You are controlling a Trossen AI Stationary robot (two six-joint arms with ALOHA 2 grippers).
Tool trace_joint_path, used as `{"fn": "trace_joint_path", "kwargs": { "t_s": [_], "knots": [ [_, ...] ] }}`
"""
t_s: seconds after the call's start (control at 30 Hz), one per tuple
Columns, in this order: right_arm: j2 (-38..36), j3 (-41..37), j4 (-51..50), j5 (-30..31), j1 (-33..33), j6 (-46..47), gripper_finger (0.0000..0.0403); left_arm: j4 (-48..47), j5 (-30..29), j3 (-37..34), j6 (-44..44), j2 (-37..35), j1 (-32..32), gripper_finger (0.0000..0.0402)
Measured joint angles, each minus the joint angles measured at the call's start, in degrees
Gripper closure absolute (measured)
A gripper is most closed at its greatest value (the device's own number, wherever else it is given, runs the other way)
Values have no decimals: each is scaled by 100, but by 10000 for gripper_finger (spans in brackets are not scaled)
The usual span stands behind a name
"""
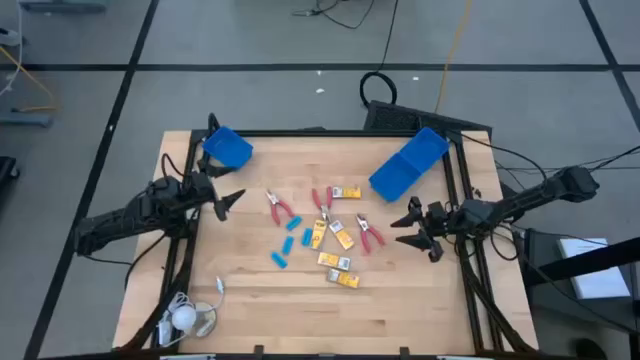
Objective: Pick & Place School Supplies
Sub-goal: Put the pink puncher into the top left blue basket
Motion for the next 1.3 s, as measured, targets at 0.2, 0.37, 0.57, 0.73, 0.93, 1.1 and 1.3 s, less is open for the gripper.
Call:
{"fn": "trace_joint_path", "kwargs": {
  "t_s": [0.2,0.37,0.57,0.73,0.93,1.1,1.3],
  "knots": [
    [794,422,-287,536,47,308,206,0,0,0,0,-1,-1,36],
    [1584,1269,-1140,1066,128,331,198,0,2,0,0,0,-2,36],
    [2747,2326,-3001,2221,267,624,153,0,13,0,0,0,-2,36],
    [3564,2889,-3917,2272,266,1042,117,0,22,0,0,-1,-2,36],
    [4192,2994,-4496,2090,142,1706,117,0,28,0,0,0,-2,36],
    [4580,2998,-4481,1829,46,1917,124,0,28,-1,0,0,-2,36],
    [5175,3030,-4439,1752,55,2130,126,0,28,0,0,-2,-2,36]
  ]
}}
